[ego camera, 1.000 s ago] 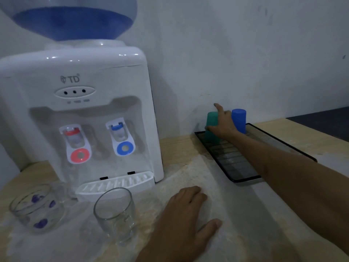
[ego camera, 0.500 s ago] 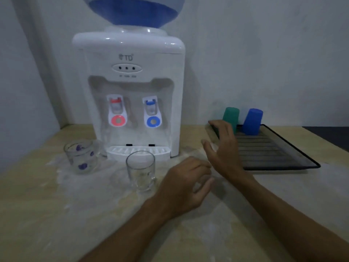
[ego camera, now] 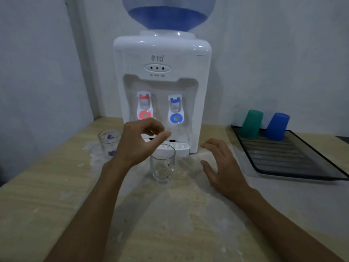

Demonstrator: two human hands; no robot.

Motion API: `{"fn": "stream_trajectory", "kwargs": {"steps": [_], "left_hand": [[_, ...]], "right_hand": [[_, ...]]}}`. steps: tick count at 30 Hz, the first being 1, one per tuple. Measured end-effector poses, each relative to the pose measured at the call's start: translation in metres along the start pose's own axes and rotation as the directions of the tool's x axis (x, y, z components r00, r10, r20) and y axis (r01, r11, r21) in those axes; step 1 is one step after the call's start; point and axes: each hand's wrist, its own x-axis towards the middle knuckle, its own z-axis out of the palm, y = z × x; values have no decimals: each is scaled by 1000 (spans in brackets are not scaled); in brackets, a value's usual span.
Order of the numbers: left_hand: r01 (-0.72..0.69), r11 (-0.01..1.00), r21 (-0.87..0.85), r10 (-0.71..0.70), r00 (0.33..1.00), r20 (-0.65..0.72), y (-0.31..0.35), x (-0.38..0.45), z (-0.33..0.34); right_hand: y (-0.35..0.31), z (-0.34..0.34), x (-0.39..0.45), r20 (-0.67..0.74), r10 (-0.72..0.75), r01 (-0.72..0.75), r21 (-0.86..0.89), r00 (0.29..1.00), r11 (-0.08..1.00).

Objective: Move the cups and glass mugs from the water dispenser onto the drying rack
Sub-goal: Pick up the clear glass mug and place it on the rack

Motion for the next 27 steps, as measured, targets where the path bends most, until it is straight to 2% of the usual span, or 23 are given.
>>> {"fn": "stream_trajectory", "kwargs": {"steps": [2, 4, 7, 9, 13, 17, 21, 23, 25, 27], "left_hand": [[149, 988, -34, -136, 956, 258, -8, -1, -7], [215, 976, 26, -202, 863, 463, -16, -2, -8], [267, 963, 40, -234, 750, 618, -24, -3, -6], [306, 952, 6, -233, 714, 660, -27, -4, -6], [276, 961, -5, -209, 739, 641, -28, -5, -2], [237, 971, -38, -180, 823, 539, -20, -7, 10], [210, 971, -111, -157, 919, 362, 0, -13, 37], [213, 964, -161, -164, 947, 275, 11, -16, 52], [214, 956, -203, -172, 963, 207, 20, -18, 64], [229, 942, -244, -193, 967, 165, 27, -20, 74]], "right_hand": [[0, -3, 1, -15, -7, 7, 3, 1000, 1000], [0, -6, 2, -33, -2, 2, 1, 999, 1000], [0, -9, 1, -46, 27, -26, 16, 999, 1000], [-1, -11, 3, -49, 36, -35, 29, 998, 999], [2, -14, 3, -45, 52, -50, 44, 998, 998], [3, -17, 3, -39, 77, -73, 79, 996, 994], [0, -17, 3, -61, 148, -134, 192, 987, 972], [-3, -19, 4, -42, 259, -229, 347, 965, 910], [-6, -21, 5, 49, 401, -365, 526, 915, 768], [-5, -22, 6, 184, 480, -477, 634, 858, 609]]}}
